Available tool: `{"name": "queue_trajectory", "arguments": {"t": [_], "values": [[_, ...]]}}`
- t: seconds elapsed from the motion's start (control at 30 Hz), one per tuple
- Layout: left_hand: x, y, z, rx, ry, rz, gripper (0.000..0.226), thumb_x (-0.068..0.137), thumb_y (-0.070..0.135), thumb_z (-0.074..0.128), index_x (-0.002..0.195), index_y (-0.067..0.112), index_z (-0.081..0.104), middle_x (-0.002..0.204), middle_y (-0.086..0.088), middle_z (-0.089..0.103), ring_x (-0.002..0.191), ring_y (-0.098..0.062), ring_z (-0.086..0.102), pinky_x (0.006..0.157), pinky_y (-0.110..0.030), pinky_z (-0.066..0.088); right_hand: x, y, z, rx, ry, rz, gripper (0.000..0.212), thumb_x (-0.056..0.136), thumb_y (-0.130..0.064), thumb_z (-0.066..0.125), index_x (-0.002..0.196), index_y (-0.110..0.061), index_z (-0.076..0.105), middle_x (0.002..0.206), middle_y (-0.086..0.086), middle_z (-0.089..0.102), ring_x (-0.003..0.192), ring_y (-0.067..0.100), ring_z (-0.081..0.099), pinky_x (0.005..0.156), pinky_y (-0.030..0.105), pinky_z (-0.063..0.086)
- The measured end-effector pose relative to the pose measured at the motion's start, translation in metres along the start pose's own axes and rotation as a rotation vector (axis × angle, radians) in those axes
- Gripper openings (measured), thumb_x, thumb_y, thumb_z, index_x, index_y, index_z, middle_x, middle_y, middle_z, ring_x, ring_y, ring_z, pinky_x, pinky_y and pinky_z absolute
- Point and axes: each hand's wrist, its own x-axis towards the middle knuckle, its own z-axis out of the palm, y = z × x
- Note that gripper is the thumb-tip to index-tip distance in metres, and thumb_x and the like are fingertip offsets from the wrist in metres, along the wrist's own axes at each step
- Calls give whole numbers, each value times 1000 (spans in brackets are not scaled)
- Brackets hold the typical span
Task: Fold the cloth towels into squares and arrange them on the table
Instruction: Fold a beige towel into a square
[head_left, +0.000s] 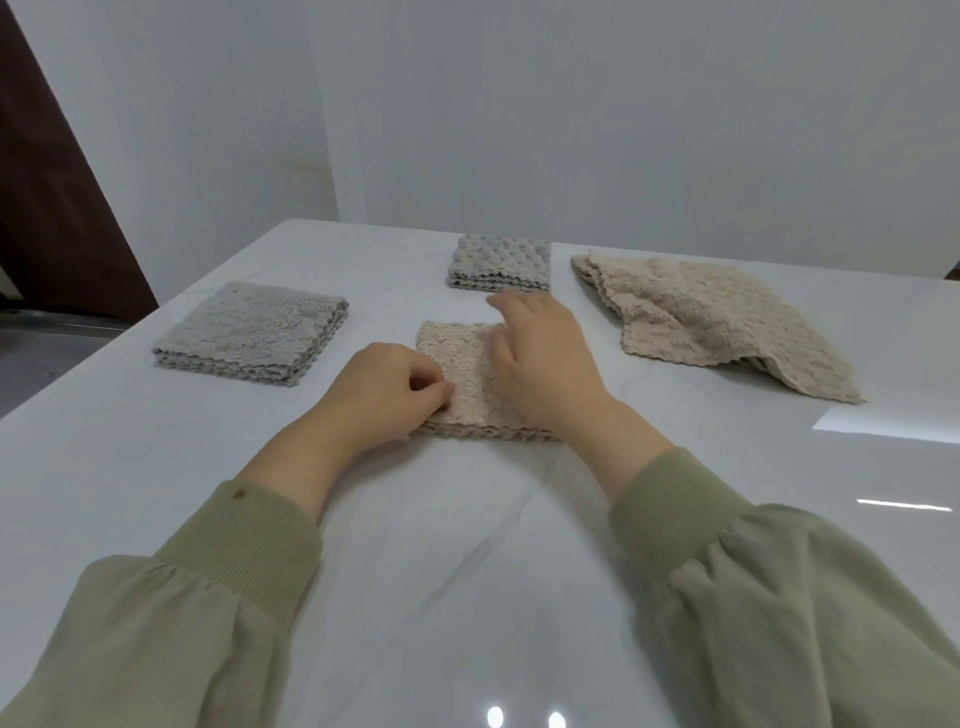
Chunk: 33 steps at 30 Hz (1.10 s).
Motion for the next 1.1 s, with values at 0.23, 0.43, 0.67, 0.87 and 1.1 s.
{"name": "queue_trajectory", "arguments": {"t": [0.23, 0.43, 0.67, 0.87, 1.1], "values": [[34, -25, 11, -464, 396, -333, 19, 93, 20, 47, 83, 18, 64, 70, 1, 64, 62, -5, 55, 59, -23, 40, 5, 3, 37, -120, -379, 110, 61, 99, -51, 16, 150, -17, 16, 158, 6, 16, 146, 25, 8, 116, 50, 3], [70, -28, 20, -554, 295, -399, 12, 85, 31, 60, 83, 24, 69, 74, 10, 65, 70, -9, 59, 75, -28, 48, 2, 1, 37, -139, -357, 93, 61, 98, -51, 17, 149, -17, 18, 158, 7, 16, 146, 25, 7, 116, 51, 4], [80, -31, 28, -436, 313, -453, 24, 79, 15, 69, 100, 24, 67, 82, 1, 66, 77, -14, 62, 74, -27, 47, 2, 1, 38, -180, -369, 142, 63, 97, -54, 15, 150, -21, 15, 159, 4, 10, 146, 24, 2, 114, 54, -2], [68, -31, 31, -218, 358, -289, 21, 87, 19, 60, 107, 23, 66, 96, 4, 63, 102, -18, 57, 86, -26, 42, -3, 1, 32, 39, -252, 185, 55, 99, -43, 25, 149, -20, 21, 159, 2, 12, 146, 19, 4, 115, 52, -3], [42, -17, 28, -113, 29, 108, 45, 98, 28, 33, 140, 17, 43, 147, 2, 38, 141, -14, 20, 116, -31, 14, -9, 0, 27, -17, -249, 181, 50, 99, -29, 25, 148, -19, 26, 158, 2, 17, 146, 19, 7, 115, 52, -2]]}}
